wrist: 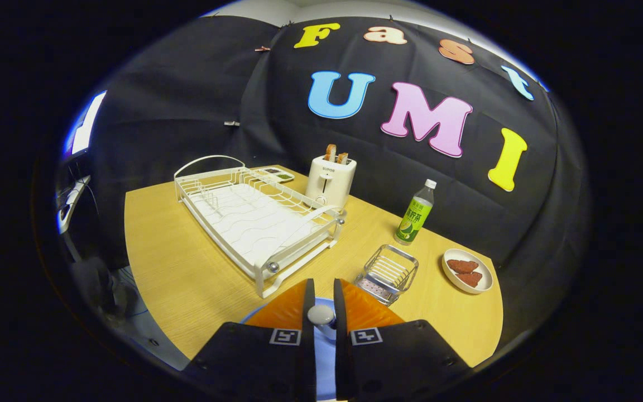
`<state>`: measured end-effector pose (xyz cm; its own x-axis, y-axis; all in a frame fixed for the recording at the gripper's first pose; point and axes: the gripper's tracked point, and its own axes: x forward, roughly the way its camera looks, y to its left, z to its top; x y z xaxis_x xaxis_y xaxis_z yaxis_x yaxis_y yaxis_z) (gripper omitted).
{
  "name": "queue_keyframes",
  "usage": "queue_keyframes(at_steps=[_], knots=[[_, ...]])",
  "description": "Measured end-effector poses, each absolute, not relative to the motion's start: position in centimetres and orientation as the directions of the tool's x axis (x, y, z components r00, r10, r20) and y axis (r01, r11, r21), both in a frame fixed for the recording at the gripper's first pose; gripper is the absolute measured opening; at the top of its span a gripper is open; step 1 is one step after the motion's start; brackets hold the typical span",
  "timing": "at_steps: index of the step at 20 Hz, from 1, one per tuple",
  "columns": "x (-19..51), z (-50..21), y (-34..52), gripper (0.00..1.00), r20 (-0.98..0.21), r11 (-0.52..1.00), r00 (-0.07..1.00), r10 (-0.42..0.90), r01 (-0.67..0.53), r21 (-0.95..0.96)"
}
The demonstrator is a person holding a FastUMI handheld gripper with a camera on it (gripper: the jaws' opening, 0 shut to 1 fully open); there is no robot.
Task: Take the plate from the dish rack, then take the spoon from the basket and place it into the plate.
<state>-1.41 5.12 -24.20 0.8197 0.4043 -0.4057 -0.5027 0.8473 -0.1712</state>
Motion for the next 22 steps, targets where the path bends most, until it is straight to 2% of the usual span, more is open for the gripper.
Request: queue_keyframes(at_steps=[3,5,8,10,15,22], knots=[[-1.4,-24.1,5.3,0.17,-0.417,0.849,0.817,0.398,-0.501,-0.170],[-2.1,-25.3,5.9,0.21,-0.469,0.851,0.778,0.419,-0.517,-0.097],[-3.8,-26.0,7.2,0.69,-0.546,0.846,0.689,0.477,-0.528,0.073],[-3.9,-24.7,7.2,1.00,-0.532,0.859,0.695,0.484,-0.492,0.140],[-2.8,-20.4,5.4,0.99,-0.489,0.904,0.761,0.425,-0.386,0.185],[-1.9,-8.1,1.7,0.99,-0.317,0.942,0.887,0.336,-0.310,0.132]])
